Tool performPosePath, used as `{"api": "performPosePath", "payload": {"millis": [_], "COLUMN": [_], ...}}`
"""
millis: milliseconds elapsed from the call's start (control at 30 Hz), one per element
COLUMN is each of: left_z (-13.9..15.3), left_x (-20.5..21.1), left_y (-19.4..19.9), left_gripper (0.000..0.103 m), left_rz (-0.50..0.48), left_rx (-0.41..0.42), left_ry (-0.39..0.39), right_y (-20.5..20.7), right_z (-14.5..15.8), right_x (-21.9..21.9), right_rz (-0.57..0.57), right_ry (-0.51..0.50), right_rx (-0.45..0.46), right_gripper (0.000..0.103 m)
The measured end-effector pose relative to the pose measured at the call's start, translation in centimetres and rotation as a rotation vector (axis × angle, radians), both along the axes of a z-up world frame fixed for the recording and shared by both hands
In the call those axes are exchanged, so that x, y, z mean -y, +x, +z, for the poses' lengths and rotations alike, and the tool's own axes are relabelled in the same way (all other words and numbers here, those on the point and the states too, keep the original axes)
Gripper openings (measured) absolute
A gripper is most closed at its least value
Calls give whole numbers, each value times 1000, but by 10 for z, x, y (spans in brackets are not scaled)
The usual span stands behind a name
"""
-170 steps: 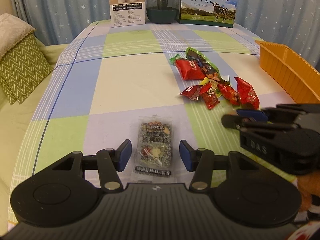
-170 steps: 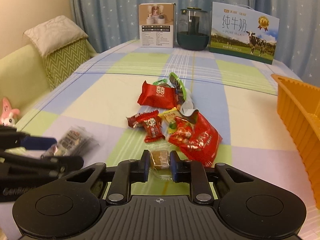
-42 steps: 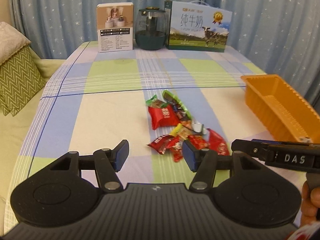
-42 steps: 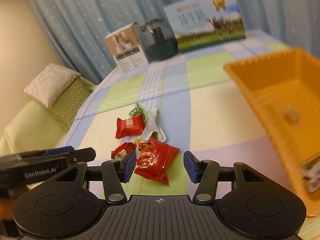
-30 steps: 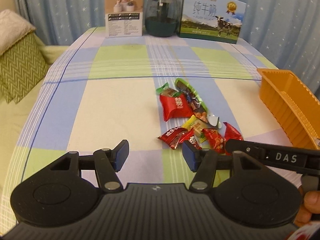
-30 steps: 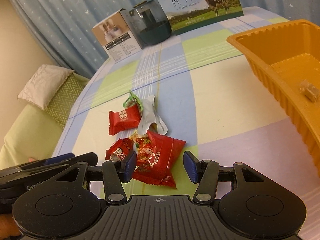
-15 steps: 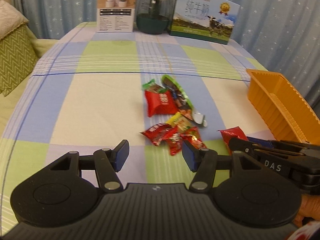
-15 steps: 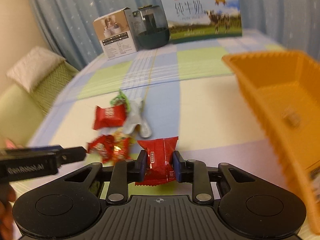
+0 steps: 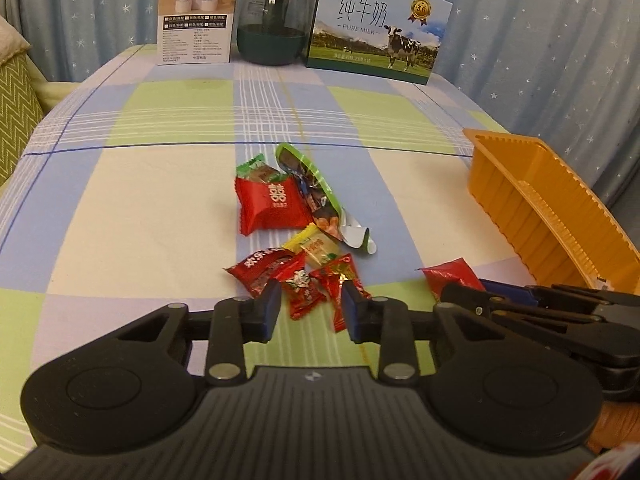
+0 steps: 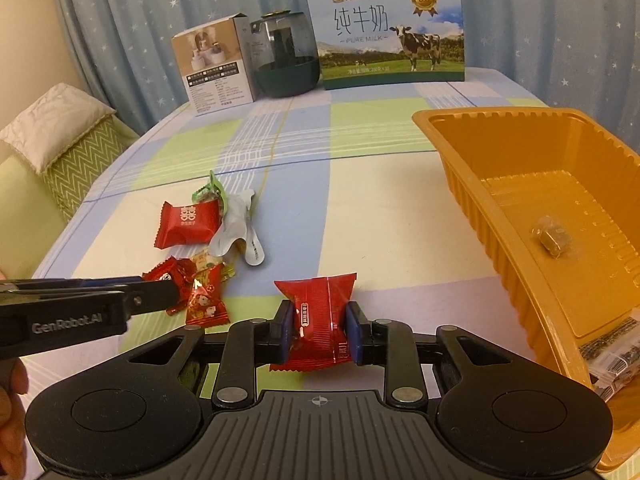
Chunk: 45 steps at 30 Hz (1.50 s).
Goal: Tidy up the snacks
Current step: 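Lift the red candy with the right gripper while the left gripper grasps a red-gold candy, then carry both red candies over the orange tray and open both grippers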
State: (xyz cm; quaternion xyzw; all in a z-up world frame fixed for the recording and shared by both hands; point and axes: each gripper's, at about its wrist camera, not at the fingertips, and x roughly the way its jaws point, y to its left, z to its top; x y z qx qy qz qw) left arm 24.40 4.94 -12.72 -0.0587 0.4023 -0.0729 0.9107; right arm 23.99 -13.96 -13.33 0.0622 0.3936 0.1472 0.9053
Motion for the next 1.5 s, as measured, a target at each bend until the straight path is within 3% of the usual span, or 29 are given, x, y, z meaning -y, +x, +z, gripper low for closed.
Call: {"api": "performPosePath", "payload": {"millis": [200,467,633,800,1233,1500], "left_z": [3,-19,-19,-16,24,63], "left_x": [17,25,30,28,26,62], "left_y": [3,20,17,9,-28,-43], "left_gripper": [25,25,20,19,19,19], "left_rz": [-55,-24,-39,-20,39,2], "left_rx": [36,-13,-5,-6,22,63], "left_ry": [9,15,64,41,3,-43], "right_y": [0,2,1,-2,-31,-50], "right_z": [-1,0,0,3,42,89], "right_x": [4,6,6,2,14,54], "right_rz": [-7,-15,-10,1,15,-58], "right_ry": [9,23,16,10,16,60], "right_rx": [-2,-9,-4,16,118,163], "right_gripper": [28,28,28,28,28,28]}}
